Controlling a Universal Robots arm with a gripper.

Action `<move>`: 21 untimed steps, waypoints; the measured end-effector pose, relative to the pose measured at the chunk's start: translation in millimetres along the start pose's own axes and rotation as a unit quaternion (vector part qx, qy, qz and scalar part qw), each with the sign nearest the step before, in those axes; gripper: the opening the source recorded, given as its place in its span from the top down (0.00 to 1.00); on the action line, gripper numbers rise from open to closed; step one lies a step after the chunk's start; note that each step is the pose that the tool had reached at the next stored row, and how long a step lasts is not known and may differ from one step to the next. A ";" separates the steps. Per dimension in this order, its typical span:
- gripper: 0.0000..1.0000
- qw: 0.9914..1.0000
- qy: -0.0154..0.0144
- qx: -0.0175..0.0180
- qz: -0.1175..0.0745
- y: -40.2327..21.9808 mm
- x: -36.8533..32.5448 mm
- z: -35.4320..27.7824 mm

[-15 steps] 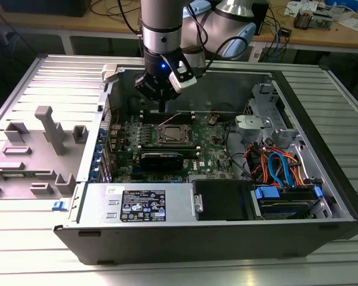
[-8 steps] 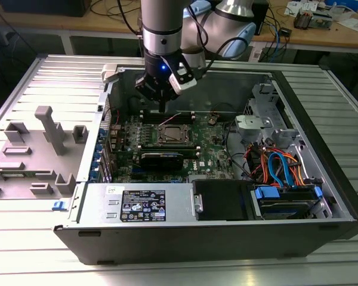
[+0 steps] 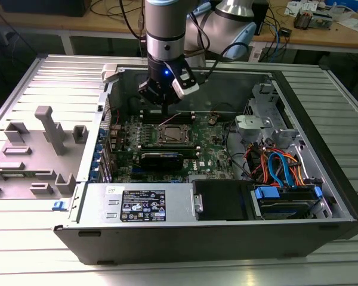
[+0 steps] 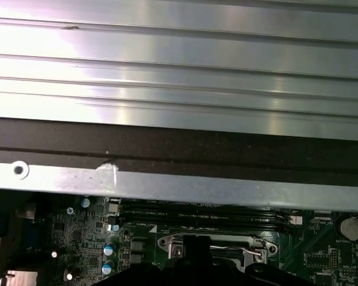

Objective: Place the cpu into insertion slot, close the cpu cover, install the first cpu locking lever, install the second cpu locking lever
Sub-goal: 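Install the first cpu locking lever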

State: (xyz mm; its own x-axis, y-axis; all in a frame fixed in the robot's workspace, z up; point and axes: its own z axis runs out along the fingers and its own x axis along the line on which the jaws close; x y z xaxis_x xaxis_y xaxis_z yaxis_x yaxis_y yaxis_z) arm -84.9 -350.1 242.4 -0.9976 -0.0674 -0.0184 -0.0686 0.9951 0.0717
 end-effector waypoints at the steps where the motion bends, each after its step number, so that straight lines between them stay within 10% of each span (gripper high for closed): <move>1: 0.89 1.000 0.000 0.000 0.000 -0.2 -1.5 1.8; 21: 0.89 1.000 0.000 0.000 0.000 -1.3 -7.8 13.5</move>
State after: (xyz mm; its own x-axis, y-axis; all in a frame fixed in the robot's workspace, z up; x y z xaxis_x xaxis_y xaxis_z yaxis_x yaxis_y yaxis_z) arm -76.8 -349.9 228.9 -0.9975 -0.0676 -0.0183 -0.0687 0.9951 0.0717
